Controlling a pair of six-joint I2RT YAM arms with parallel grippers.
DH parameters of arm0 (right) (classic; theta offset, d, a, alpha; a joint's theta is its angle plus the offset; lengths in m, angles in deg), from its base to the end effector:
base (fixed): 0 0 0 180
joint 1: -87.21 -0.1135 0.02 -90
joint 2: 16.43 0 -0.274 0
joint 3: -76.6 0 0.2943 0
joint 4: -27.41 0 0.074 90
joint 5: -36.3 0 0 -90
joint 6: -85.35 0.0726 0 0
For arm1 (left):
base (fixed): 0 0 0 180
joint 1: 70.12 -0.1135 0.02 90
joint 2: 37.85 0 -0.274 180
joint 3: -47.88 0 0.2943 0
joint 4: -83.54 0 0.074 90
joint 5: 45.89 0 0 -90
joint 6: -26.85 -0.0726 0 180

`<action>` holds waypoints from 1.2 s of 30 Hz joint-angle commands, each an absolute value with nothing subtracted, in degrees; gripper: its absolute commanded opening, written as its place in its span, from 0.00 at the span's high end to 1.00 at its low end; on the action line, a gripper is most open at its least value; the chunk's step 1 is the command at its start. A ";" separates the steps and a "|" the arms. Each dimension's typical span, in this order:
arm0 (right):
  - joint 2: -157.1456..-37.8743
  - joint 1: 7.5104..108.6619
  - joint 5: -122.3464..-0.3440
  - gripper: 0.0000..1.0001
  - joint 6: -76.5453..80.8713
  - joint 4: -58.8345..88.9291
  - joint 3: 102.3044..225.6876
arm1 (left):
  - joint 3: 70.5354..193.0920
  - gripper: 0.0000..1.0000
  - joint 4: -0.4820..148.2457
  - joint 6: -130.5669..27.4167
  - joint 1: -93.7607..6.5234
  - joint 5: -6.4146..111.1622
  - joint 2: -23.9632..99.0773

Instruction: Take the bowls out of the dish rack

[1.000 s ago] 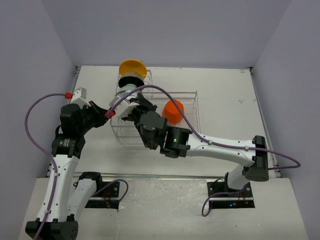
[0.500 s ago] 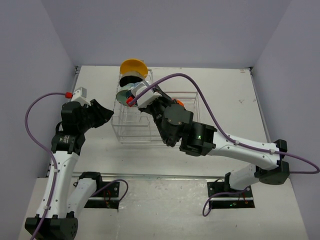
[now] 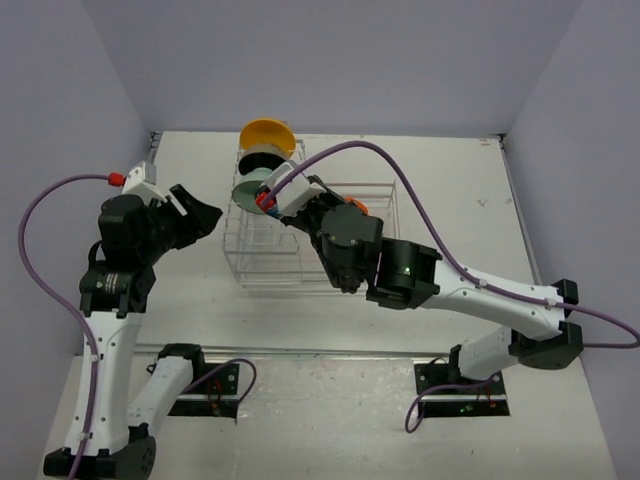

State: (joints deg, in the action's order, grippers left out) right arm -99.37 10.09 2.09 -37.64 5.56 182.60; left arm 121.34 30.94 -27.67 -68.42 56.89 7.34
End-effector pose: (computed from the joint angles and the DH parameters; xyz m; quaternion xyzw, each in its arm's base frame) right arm 0.1414 0.3492 0.5031 -0.3153 0.6282 -0.0661 0.7082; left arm 0.2175 -0.0225 0.3876 -0.1849 0.8165 -0.2604 0.4809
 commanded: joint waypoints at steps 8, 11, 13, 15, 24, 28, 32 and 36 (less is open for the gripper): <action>-111.18 13.38 -14.55 1.00 -8.80 -35.49 219.22 | 129.43 0.41 31.17 -32.82 -68.10 58.96 -1.63; -114.06 13.73 -16.87 1.00 -2.73 -41.99 225.81 | 128.38 0.48 35.12 -34.24 -68.10 62.55 -5.15; -113.46 14.35 -19.59 1.00 -0.70 -41.93 223.90 | 128.38 0.49 36.53 -34.06 -68.10 65.97 -5.59; -112.24 15.84 -21.79 1.00 1.57 -41.14 220.40 | 128.81 0.48 38.37 -32.66 -68.10 67.57 -5.68; -108.89 18.22 -26.89 1.00 5.45 -37.62 208.43 | 128.29 0.44 39.79 -30.11 -68.10 70.39 -4.63; -109.59 18.92 -27.86 1.00 5.46 -36.83 208.33 | 128.64 0.44 38.47 -30.28 -68.10 71.35 -2.96; -110.73 19.10 -28.82 1.00 5.46 -36.83 210.35 | 128.38 0.40 37.85 -30.37 -68.10 73.02 -1.82; -112.31 19.18 -29.53 1.00 4.84 -36.83 212.63 | 127.76 0.37 37.50 -30.72 -68.10 74.35 -1.46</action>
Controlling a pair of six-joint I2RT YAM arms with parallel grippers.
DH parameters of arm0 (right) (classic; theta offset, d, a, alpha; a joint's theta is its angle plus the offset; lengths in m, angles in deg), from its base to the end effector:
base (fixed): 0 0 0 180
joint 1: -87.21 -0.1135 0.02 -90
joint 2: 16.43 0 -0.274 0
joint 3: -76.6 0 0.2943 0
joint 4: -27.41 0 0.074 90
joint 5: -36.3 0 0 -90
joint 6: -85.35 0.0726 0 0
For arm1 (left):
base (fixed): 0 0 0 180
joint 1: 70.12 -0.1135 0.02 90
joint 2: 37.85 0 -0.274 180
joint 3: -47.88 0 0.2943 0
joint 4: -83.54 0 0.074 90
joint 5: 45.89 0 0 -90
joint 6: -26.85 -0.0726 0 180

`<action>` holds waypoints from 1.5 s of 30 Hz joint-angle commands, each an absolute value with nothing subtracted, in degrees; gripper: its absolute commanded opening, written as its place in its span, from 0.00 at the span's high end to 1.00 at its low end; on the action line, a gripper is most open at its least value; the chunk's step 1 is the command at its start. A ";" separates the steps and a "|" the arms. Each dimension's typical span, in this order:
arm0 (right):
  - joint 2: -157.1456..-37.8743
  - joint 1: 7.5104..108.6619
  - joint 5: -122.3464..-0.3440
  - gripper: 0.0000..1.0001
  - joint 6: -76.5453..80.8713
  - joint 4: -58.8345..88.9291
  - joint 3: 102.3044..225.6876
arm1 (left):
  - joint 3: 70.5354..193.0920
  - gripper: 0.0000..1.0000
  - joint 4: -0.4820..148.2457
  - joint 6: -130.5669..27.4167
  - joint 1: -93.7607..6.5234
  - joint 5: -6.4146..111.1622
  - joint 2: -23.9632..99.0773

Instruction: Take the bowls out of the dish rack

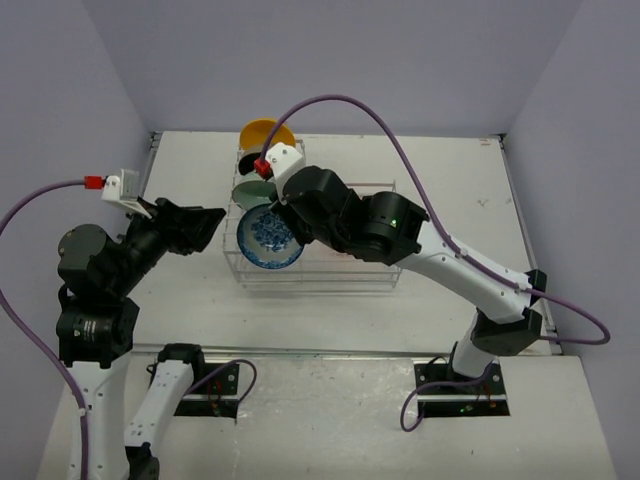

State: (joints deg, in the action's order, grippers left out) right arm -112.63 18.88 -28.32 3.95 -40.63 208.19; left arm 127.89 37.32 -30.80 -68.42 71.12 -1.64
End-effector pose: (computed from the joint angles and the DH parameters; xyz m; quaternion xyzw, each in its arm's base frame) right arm 0.1792 0.3668 0.4810 -0.3348 0.7947 0.1403 0.4864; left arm 0.1488 -0.0374 0.4732 -0.0297 0.7197 -0.3582 0.5940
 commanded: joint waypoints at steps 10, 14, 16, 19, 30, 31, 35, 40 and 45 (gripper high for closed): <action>-116.89 20.59 -30.76 1.00 3.35 -36.83 218.88 | 123.54 0.36 36.97 -31.25 -68.10 79.71 -2.34; -117.94 21.03 -31.20 1.00 2.91 -36.83 220.28 | 122.66 0.36 36.97 -31.34 -68.10 80.23 -2.61; -118.38 21.12 -31.55 1.00 2.82 -36.83 220.72 | 122.40 0.38 36.97 -31.16 -68.10 80.50 -2.43; -118.82 21.21 -33.13 1.00 2.73 -36.83 221.60 | 122.22 0.42 36.97 -31.25 -68.10 79.88 -2.17; -121.37 21.12 -38.67 1.00 3.26 -37.09 224.24 | 121.17 0.57 38.29 -30.20 -68.10 77.08 -0.23; -121.63 21.21 -39.11 1.00 3.17 -37.09 224.50 | 121.08 0.56 38.64 -30.02 -68.10 76.90 -0.14; -122.95 21.12 -40.69 1.00 2.99 -36.83 224.50 | 120.82 0.57 40.22 -28.71 -68.10 76.46 0.47; -122.78 21.12 -40.43 1.00 2.91 -35.78 223.28 | 121.52 0.75 40.23 -28.62 -68.10 75.14 0.91; -122.78 21.12 -40.17 1.00 2.20 -35.77 223.36 | 121.43 1.00 40.14 -28.00 -68.10 74.35 1.26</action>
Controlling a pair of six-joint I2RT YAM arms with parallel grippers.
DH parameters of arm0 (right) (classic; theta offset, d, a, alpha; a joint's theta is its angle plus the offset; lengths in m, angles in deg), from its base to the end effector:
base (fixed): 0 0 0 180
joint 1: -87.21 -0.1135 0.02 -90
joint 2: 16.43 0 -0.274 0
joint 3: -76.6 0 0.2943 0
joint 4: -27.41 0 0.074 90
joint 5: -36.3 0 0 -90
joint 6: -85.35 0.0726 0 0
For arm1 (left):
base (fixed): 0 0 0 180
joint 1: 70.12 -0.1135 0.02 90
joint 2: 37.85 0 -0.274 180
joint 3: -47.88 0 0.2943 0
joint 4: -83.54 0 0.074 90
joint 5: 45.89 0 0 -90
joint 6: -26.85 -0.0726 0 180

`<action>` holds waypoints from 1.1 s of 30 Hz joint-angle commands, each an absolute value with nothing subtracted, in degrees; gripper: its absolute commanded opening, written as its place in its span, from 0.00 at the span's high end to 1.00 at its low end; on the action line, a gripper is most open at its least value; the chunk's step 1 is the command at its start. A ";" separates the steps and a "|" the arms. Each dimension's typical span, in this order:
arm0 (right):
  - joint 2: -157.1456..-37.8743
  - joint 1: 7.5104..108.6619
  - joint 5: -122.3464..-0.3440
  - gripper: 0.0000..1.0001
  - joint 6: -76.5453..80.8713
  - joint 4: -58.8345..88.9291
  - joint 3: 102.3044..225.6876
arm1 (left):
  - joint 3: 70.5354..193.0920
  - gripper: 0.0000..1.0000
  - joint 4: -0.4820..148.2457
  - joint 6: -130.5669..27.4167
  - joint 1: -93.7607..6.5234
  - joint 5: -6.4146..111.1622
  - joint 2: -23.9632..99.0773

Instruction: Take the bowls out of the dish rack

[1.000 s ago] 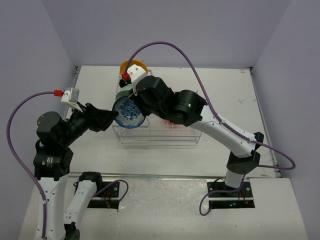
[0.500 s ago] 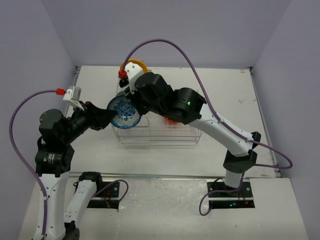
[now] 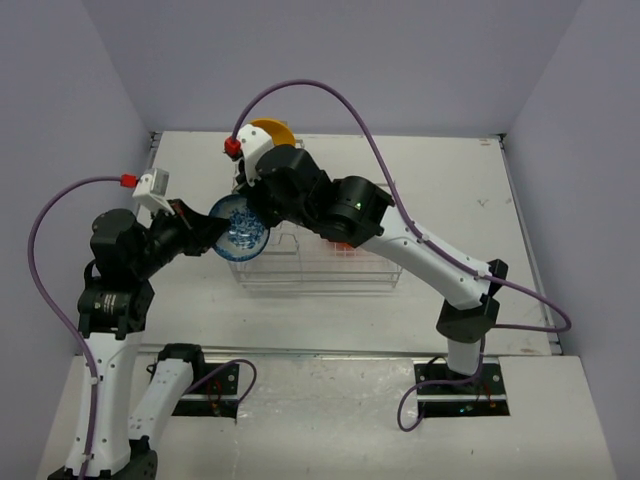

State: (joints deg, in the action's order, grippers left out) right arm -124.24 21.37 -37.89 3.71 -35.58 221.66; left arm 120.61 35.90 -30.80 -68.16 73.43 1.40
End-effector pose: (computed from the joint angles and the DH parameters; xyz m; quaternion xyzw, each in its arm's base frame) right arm 0.2094 0.4186 0.4900 -0.3392 0.7706 0.2249 0.4904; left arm 0.1851 -0.0419 0.4156 -0.0499 0.7773 -0.3661 0.5092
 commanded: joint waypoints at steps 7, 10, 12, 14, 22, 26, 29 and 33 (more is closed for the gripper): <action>-121.90 20.86 -40.52 1.00 1.06 -35.43 222.13 | 121.52 1.00 40.92 -26.68 -68.10 74.00 1.70; -122.33 20.68 -41.48 1.00 0.45 -35.77 222.13 | 122.05 1.00 41.19 -26.59 -68.10 74.00 1.88; -122.60 20.50 -42.01 1.00 -0.25 -36.21 222.40 | 122.57 1.00 41.28 -26.42 -68.10 73.82 1.97; -122.51 20.24 -42.19 1.00 -0.52 -36.30 222.22 | 122.92 1.00 41.37 -26.07 -68.10 73.56 1.79; -120.67 19.28 -44.74 0.86 -1.40 -35.77 221.78 | 122.66 1.00 42.07 -25.45 -68.10 73.03 1.00; -121.28 18.92 -45.27 0.81 -1.66 -37.09 223.01 | 122.66 1.00 42.51 -25.45 -68.10 73.55 1.35; -121.37 18.66 -45.79 0.67 -1.93 -37.35 222.92 | 122.31 1.00 42.69 -25.45 -68.10 73.29 1.17; -121.19 18.31 -46.23 0.64 -2.19 -37.35 222.92 | 121.52 1.00 43.39 -25.19 -68.10 73.12 0.74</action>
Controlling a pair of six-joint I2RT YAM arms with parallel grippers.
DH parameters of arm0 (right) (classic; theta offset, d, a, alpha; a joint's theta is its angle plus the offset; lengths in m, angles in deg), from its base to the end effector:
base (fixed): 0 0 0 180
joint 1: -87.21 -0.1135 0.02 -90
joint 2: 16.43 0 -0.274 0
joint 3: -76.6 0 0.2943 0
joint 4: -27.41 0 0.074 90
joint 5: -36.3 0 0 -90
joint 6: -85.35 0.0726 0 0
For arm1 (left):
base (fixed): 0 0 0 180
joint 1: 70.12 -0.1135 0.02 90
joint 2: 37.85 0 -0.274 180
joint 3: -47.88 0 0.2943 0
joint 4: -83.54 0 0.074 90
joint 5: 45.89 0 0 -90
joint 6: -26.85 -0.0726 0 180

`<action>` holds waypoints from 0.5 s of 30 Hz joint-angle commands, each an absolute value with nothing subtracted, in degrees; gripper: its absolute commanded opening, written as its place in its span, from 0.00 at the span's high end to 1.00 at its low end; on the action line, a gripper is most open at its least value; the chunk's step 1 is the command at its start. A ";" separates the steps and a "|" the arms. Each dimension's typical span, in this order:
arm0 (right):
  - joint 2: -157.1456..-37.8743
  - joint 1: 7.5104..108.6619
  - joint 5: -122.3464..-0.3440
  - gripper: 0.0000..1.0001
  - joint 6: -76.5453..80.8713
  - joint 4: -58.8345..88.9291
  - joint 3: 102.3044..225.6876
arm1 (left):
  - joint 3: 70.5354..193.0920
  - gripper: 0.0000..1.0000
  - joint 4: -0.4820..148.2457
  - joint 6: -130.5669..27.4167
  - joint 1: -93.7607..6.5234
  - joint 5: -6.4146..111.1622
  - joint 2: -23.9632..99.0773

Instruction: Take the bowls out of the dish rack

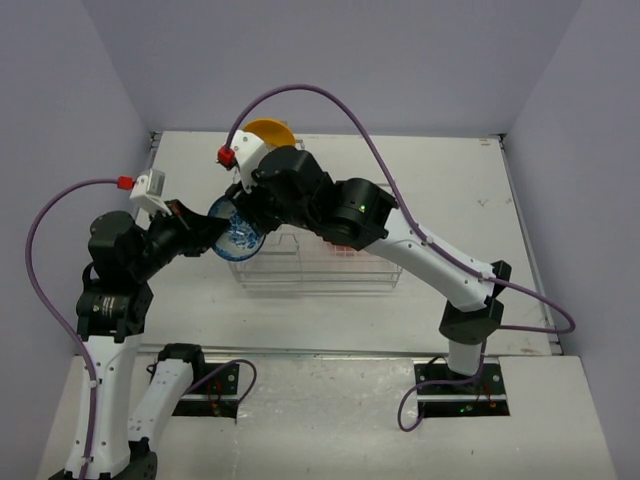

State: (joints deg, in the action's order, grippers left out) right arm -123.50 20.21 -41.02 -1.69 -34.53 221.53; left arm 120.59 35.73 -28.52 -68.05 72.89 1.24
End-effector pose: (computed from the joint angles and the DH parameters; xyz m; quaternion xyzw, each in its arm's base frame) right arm 0.1964 0.4218 0.4970 -0.3912 0.7389 0.2341 0.4962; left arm 0.1845 -0.0416 0.4155 -0.0677 0.7764 -0.3735 0.5031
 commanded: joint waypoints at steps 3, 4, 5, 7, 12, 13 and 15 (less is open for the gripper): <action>-121.20 18.04 -45.80 0.51 -2.28 -37.71 223.27 | 121.08 1.00 43.83 -25.01 -68.10 73.29 0.65; -121.11 18.04 -45.79 0.45 -2.28 -37.71 223.19 | 120.99 1.00 43.83 -24.92 -68.10 73.12 0.56; -121.02 17.96 -45.79 0.43 -2.28 -37.88 223.45 | 120.99 1.00 43.92 -24.92 -68.10 72.94 0.56; -120.50 17.69 -45.36 0.33 -2.45 -37.71 223.36 | 120.90 1.00 44.00 -24.92 -68.10 72.59 0.47; -119.18 17.08 -42.12 0.21 -2.72 -38.50 225.20 | 120.99 1.00 44.27 -25.62 -68.10 71.28 0.65; -118.56 16.99 -41.32 0.20 -2.72 -38.41 225.29 | 121.17 1.00 44.09 -25.89 -68.10 71.10 0.56; -115.84 16.90 -38.96 0.19 -2.72 -37.62 225.03 | 122.13 1.00 43.22 -26.76 -68.10 69.70 0.82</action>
